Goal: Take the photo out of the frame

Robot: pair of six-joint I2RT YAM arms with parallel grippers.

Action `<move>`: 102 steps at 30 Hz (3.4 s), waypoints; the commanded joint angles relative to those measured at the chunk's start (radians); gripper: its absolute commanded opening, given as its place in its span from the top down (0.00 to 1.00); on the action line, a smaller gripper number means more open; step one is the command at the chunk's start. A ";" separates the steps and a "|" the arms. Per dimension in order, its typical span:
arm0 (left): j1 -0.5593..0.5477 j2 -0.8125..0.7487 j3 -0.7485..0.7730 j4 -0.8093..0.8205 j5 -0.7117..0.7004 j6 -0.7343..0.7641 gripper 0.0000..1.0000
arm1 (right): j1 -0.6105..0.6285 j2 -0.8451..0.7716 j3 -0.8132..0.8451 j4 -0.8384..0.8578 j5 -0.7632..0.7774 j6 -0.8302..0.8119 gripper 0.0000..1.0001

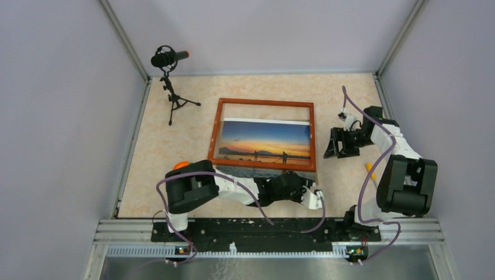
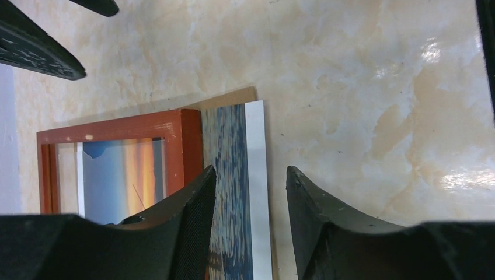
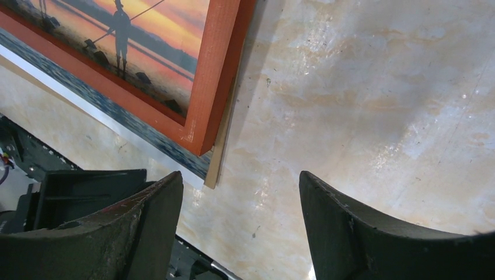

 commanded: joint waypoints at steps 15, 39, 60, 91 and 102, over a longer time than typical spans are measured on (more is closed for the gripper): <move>0.006 0.093 0.076 0.028 -0.076 0.011 0.65 | -0.007 0.000 0.019 0.017 -0.020 0.007 0.28; 0.036 0.039 0.089 0.020 -0.099 -0.008 0.89 | -0.007 0.002 0.016 0.018 -0.032 0.005 0.28; 0.045 0.133 0.152 -0.063 -0.144 -0.017 0.78 | -0.007 0.007 0.015 0.019 -0.026 0.005 0.28; 0.058 -0.073 0.383 -0.511 0.067 -0.162 1.00 | -0.161 -0.137 0.120 0.039 -0.206 -0.111 0.28; 0.172 -0.069 0.473 -0.638 0.286 -0.288 1.00 | -0.208 -0.209 0.074 -0.004 -0.456 -0.334 0.27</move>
